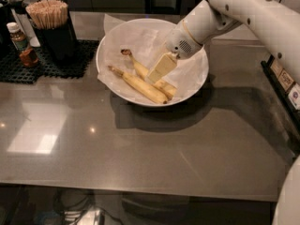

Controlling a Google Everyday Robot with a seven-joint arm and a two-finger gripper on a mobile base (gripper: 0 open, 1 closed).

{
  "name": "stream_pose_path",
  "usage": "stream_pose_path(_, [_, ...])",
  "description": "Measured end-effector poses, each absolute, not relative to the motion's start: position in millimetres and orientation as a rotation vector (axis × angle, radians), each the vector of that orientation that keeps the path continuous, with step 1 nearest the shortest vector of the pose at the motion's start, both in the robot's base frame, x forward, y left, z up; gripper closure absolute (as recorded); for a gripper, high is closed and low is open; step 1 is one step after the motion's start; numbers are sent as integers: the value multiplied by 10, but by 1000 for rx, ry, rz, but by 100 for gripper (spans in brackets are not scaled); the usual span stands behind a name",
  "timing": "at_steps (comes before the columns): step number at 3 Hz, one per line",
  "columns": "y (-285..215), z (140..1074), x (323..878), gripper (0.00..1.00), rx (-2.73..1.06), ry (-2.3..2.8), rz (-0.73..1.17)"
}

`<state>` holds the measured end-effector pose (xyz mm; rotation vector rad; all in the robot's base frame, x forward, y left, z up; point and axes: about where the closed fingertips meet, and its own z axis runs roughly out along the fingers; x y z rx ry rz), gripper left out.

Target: Pick banana from white bowl

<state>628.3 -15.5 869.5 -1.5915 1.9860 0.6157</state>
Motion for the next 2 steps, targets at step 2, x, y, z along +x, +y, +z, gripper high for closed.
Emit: stream_pose_path(2, [-114, 8536, 6279, 37, -1614, 2011, 659])
